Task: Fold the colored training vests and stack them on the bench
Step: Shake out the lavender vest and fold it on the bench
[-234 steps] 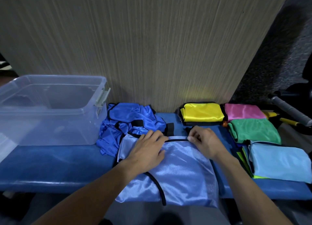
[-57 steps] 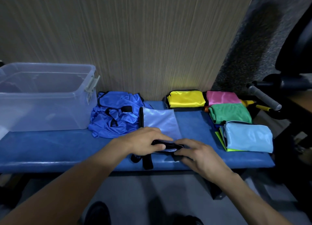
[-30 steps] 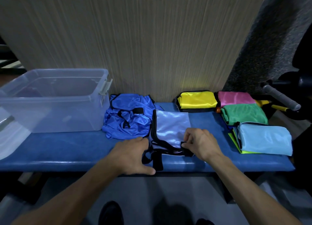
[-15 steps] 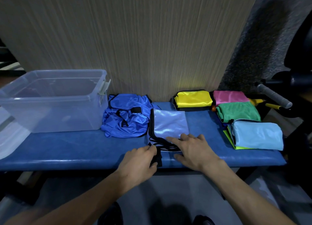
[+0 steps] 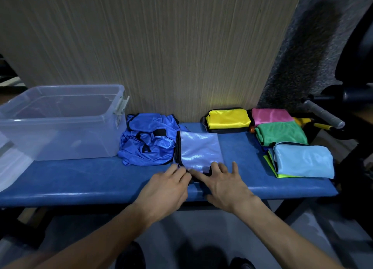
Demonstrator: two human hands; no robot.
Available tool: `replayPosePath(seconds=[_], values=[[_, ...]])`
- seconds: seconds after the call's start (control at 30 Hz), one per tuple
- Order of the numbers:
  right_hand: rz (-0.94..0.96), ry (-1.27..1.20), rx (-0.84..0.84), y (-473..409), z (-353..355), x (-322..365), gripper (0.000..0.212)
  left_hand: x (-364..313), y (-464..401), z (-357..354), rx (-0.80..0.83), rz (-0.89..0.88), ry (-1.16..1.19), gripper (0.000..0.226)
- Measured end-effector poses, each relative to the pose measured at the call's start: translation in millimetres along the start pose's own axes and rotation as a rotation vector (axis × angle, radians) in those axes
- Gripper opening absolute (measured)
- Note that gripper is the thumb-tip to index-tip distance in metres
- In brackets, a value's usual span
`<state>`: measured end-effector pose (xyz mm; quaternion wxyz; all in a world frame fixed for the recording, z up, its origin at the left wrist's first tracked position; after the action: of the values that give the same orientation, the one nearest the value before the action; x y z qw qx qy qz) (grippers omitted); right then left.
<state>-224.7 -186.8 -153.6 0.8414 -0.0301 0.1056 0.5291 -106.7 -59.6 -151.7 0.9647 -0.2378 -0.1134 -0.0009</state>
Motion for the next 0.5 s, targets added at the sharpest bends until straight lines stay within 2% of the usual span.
replayPosePath(seconds=[0.07,0.1,0.13,0.2,0.3,0.4,0.5], values=[[-0.019,0.024,0.002,-1,-1,3,0.085,11,-8,2,0.032,-0.115,0.027,0.017],[-0.026,0.035,0.004,-1,-2,4,0.085,18,-12,1,0.081,-0.111,0.105,0.017],[-0.029,0.037,0.005,-2,-3,4,0.084,24,-17,0,0.139,-0.047,0.237,0.020],[-0.011,0.016,-0.027,-1,-4,4,0.082,35,-26,-7,0.223,0.189,0.465,0.022],[0.048,0.027,-0.158,0,-10,4,0.092,49,-36,-29,0.185,0.456,0.565,0.019],[0.067,-0.006,-0.223,-2,-15,-2,0.105,53,-37,-47,0.167,0.560,0.578,0.010],[0.092,-0.041,-0.184,-4,-19,-13,0.100,52,-34,-49,0.093,0.537,0.569,0.021]])
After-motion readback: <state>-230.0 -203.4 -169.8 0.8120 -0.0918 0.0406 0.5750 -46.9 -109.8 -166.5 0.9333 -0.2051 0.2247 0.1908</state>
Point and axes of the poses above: each hand's wrist, its own y-axis away from the middle knuckle, its own z-axis out of the back of the hand, x = y × z, the point moved 3 cm from there along -y, towards the middle knuckle, and after that the axes turned 3 degrees about -x, right-handed, at the moved point
